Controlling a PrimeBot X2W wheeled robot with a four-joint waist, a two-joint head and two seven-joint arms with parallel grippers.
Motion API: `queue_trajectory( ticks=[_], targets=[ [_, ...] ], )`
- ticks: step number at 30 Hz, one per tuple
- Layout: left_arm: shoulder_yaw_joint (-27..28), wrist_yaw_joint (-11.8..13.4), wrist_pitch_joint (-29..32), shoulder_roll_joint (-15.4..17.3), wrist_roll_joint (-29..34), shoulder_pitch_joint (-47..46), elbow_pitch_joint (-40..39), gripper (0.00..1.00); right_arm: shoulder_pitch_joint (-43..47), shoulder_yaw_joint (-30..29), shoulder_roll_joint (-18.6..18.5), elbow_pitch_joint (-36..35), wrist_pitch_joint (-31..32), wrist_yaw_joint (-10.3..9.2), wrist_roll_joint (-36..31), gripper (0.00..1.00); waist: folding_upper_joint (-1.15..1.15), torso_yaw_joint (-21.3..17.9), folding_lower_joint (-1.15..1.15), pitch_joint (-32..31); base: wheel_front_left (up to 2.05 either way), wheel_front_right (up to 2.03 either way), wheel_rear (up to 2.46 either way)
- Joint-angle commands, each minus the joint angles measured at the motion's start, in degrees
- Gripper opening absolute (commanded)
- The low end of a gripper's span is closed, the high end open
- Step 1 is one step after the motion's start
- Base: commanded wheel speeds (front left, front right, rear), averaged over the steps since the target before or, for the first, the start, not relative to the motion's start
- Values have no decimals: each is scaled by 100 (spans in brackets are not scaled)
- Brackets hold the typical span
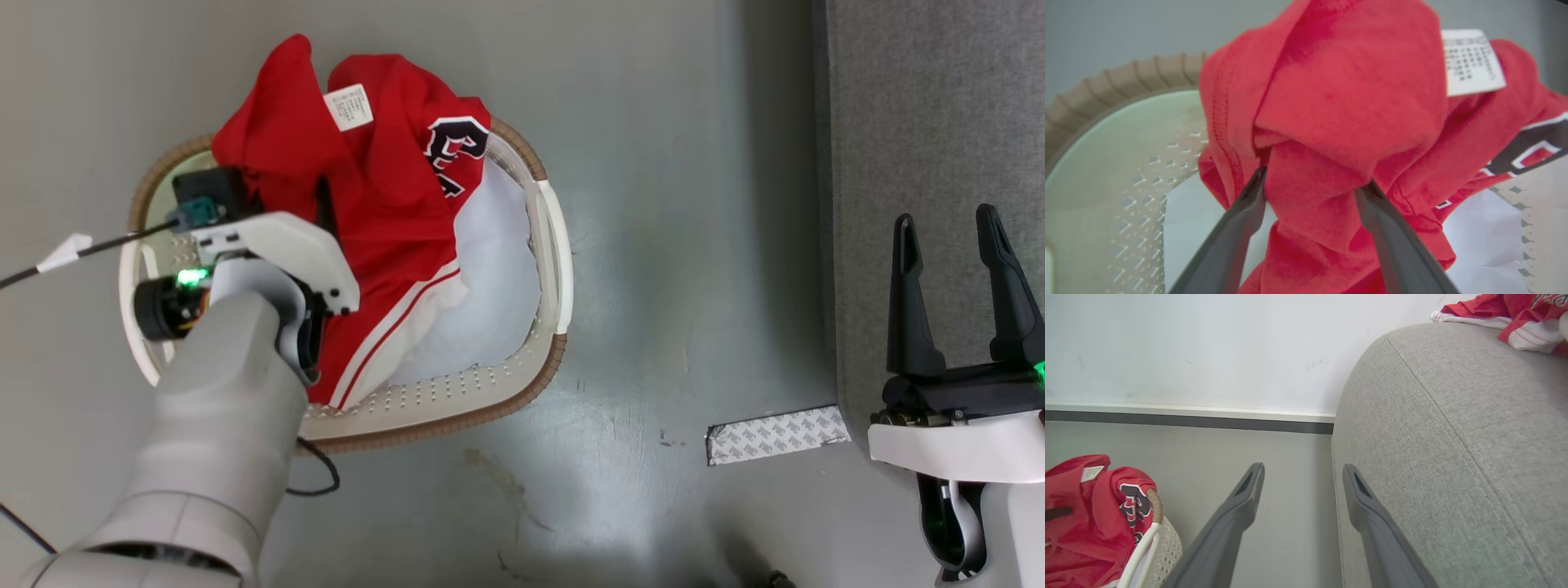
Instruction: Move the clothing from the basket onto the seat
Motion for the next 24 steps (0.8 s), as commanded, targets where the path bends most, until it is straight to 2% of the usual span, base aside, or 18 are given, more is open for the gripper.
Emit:
queue_trajectory(
  ticks=[1,12,13,14,15,24],
  targets=[
    [-30,-30,-66,29,2,-118,15,100,-37,-14,-1,-42,6,-14,-37,100,0,-8,0,51,0,0,0],
    [-238,-190,-189,-100,84,-337,48,100,45,-1,-1,-89,6,-15,-125,100,0,-14,0,226,0,0,0],
    [-269,-196,-206,-106,104,-344,49,76,43,-2,-1,-93,6,-15,-133,100,0,-16,0,236,0,0,0],
    [-289,-215,-223,-109,109,-356,45,15,41,-7,-1,-98,6,-15,-144,100,0,-16,0,243,0,0,0],
    [-297,-259,-228,-114,96,-359,32,0,39,-17,-1,-96,6,-14,-161,100,0,-12,0,245,0,0,0],
    [-340,-457,-268,-197,-58,-56,-12,0,83,-125,0,60,6,-15,-241,100,0,190,0,-41,0,0,0]
  ],
)
